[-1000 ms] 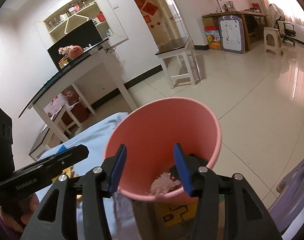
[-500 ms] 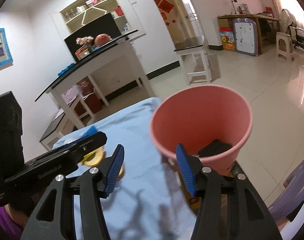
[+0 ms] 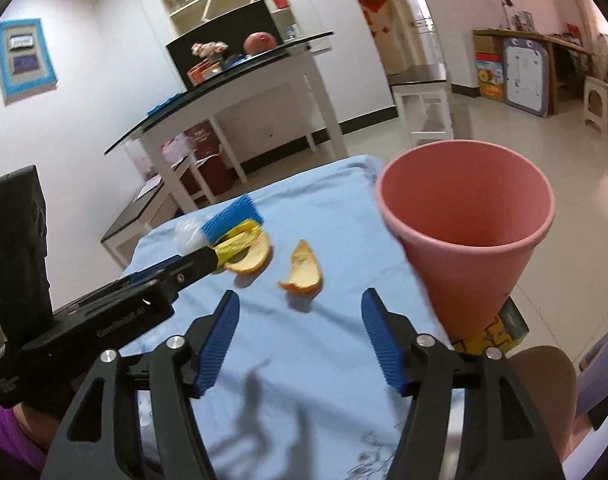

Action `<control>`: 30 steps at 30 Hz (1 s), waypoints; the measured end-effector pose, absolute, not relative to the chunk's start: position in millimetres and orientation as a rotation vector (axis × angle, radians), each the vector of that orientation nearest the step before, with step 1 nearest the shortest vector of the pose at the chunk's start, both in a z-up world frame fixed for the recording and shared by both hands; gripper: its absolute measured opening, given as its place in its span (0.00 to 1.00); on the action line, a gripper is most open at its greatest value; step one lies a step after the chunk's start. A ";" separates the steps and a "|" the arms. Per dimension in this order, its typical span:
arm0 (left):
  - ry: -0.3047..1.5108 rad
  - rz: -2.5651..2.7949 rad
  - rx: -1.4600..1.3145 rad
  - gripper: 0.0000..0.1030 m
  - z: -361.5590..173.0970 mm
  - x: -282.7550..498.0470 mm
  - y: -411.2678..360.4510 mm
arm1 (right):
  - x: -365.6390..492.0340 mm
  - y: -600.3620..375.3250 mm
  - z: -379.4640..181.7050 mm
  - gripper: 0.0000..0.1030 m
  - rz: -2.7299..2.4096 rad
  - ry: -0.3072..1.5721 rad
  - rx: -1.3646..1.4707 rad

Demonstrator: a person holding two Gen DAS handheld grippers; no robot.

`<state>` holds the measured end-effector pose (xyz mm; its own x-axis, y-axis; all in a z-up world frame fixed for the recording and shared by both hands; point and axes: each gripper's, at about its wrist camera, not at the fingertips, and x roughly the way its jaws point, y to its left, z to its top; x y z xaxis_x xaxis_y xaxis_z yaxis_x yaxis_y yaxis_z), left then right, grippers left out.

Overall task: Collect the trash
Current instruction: 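Move both open tools back toward the remaining trash on the table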

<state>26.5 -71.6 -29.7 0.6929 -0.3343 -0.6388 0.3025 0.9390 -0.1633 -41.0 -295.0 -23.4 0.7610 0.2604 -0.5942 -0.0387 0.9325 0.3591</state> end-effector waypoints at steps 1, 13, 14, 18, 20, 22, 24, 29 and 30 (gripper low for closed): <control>0.722 -0.348 -0.052 0.43 -30.8 22.7 -67.5 | -41.0 -294.7 -21.6 0.64 0.170 0.688 0.335; 0.732 -0.301 -0.099 0.43 -37.7 1.1 -38.7 | -63.2 -268.8 -8.2 0.76 0.087 0.707 0.236; 0.731 -0.302 -0.099 0.43 -37.5 0.1 -38.6 | -64.5 -267.5 -7.4 0.76 0.088 0.705 0.230; 0.717 -0.312 -0.099 0.43 -35.7 -6.9 -38.2 | -66.3 -265.4 -6.5 0.76 0.085 0.713 0.225; 0.714 -0.315 -0.099 0.43 -35.3 -9.7 -37.5 | -67.8 -264.2 -8.0 0.76 0.098 0.720 0.233; 0.717 -0.316 -0.100 0.43 -36.2 -12.2 -36.2 | -69.7 -260.7 -7.3 0.76 0.104 0.719 0.221; 0.718 -0.316 -0.103 0.43 -36.4 -14.6 -34.7 | -71.9 -258.2 -6.5 0.76 0.119 0.717 0.215; 0.710 -0.317 -0.108 0.43 -36.4 -20.6 -31.9 | -77.5 -255.8 -3.6 0.76 0.128 0.710 0.221; 0.708 -0.317 -0.109 0.44 -36.4 -21.8 -31.0 | -78.1 -255.6 -3.3 0.76 0.127 0.711 0.222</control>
<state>-21.8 -31.0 -36.4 0.7145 -0.3223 -0.6210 0.2489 0.9466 -0.2049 -78.1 -255.6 -3.3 0.7511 0.1908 -0.6320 -0.0405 0.9688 0.2444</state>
